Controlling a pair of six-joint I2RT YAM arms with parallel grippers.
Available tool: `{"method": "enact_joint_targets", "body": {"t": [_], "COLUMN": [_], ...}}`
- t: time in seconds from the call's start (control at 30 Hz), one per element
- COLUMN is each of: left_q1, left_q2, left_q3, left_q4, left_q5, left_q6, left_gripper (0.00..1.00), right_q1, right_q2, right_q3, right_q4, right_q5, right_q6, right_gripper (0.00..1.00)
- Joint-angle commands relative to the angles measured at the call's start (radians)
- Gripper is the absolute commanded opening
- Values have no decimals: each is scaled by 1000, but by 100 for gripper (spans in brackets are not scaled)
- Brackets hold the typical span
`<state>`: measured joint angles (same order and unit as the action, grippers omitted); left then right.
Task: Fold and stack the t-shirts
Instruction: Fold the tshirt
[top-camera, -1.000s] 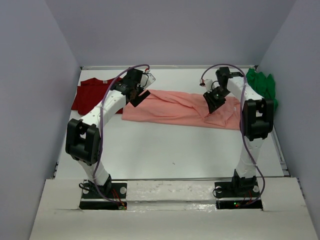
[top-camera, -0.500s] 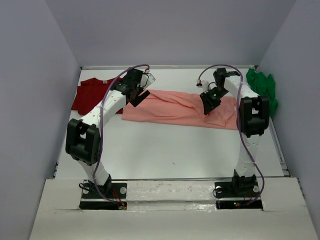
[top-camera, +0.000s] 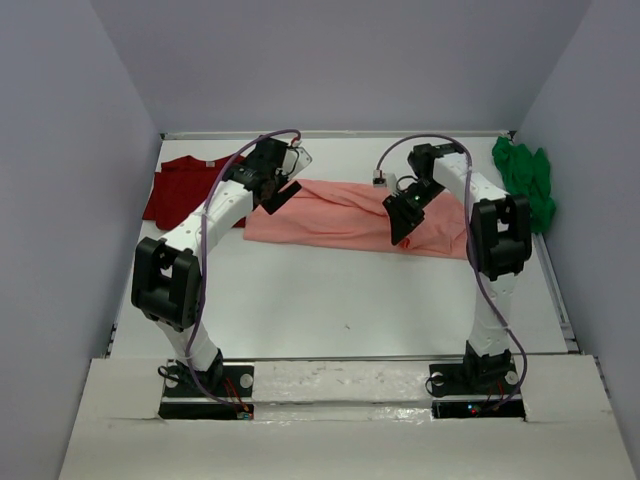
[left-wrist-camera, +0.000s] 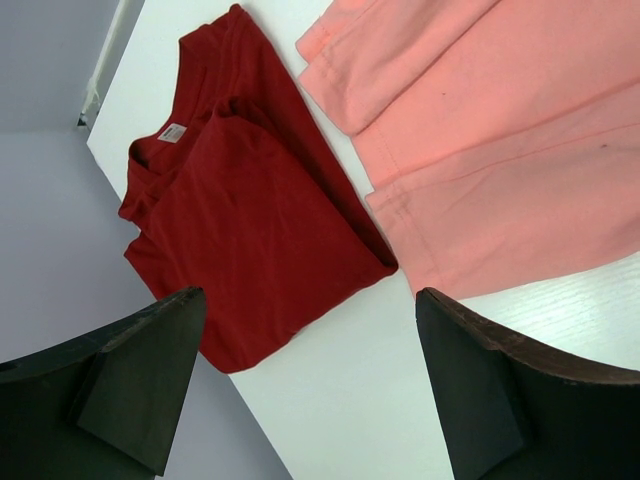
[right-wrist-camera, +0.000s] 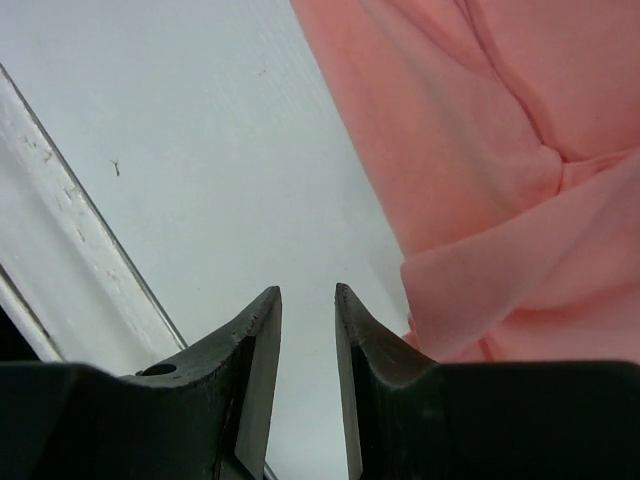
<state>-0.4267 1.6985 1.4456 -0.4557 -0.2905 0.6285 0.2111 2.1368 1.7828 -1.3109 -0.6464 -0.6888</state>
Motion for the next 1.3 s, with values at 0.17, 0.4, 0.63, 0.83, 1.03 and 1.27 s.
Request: {"method": "enact_joint_targets", "body": {"t": [0.17,0.4,0.63,0.83,1.03,1.27], "left_q1": [-15,-15,-17,-17,-17,-17], "left_q2": [-20,-30,-25,-17,10,39], "left_q3": [-17,-24,-25,-33,-40,-16], "left_q4": [-15,-12,-12,-1,18,9], "left_q5": [-18,-15,-16,-12,39,62], "left_q6": [23,25,28,27,17,16], "left_gripper": [99,99,99,99,99,99], "right_q1": [-7,-16,-75,-139,-202,-253], "right_q2": [-204,-230,-112,7,48,37], "right_q3": [9,-25,1,101,147,136], "right_q4": [65,240,380,418,438,447], "right_q5": [177,497,684,826,939,972], "right_q6": [75,172,270,325,344,348], "right_gripper": [34,32,32,32,31,31]}}
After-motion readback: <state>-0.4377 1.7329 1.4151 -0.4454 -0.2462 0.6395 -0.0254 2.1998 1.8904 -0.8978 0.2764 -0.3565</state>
